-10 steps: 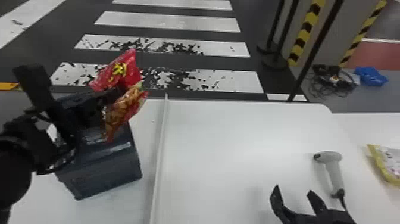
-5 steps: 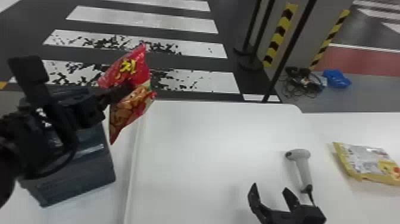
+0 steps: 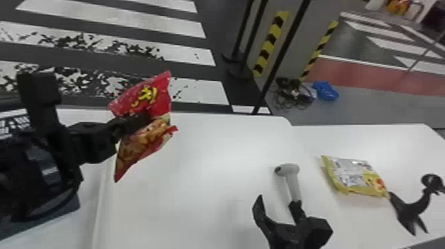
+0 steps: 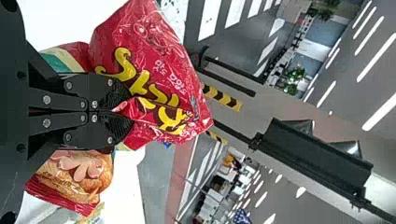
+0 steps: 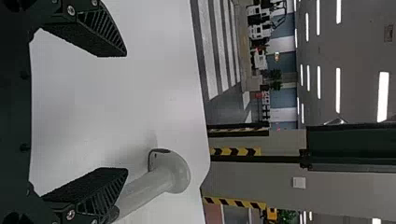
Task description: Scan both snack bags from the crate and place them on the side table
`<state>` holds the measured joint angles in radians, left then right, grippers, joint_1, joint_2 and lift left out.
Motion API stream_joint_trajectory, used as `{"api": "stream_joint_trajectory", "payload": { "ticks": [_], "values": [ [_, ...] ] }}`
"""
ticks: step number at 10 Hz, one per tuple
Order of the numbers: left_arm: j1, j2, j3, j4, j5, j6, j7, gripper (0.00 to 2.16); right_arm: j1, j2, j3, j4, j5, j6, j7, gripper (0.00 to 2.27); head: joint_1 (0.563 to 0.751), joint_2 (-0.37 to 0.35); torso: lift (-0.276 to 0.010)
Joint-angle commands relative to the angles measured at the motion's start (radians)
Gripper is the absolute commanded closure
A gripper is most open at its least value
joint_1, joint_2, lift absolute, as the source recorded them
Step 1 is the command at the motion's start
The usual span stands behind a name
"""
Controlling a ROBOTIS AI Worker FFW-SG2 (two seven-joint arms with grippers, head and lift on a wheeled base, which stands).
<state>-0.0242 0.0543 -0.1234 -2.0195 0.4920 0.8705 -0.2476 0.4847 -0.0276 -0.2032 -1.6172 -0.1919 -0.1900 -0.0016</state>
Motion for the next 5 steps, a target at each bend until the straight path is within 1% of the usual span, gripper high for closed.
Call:
{"api": "stream_joint_trajectory", "payload": {
  "ticks": [1, 3, 4, 5],
  "values": [
    [0.006, -0.013, -0.058, 0.018, -0.047, 0.000, 0.004, 2.14, 0.000, 0.000, -0.013, -0.029, -0.012, 0.011, 0.000, 0.12, 0.695, -0.350, -0.095],
    [0.007, -0.021, -0.134, 0.062, -0.115, 0.000, 0.013, 2.14, 0.015, 0.000, -0.015, -0.072, -0.066, -0.013, 0.020, 0.11, 0.695, -0.350, -0.095],
    [0.006, -0.024, -0.176, 0.093, -0.151, 0.000, 0.025, 2.14, 0.029, 0.006, -0.015, -0.099, -0.104, -0.044, 0.068, 0.11, 0.695, -0.350, -0.095],
    [0.009, -0.025, -0.200, 0.119, -0.175, -0.003, 0.036, 2.14, 0.032, 0.009, -0.002, -0.121, -0.113, -0.047, 0.084, 0.11, 0.695, -0.350, -0.095]
  ]
}}
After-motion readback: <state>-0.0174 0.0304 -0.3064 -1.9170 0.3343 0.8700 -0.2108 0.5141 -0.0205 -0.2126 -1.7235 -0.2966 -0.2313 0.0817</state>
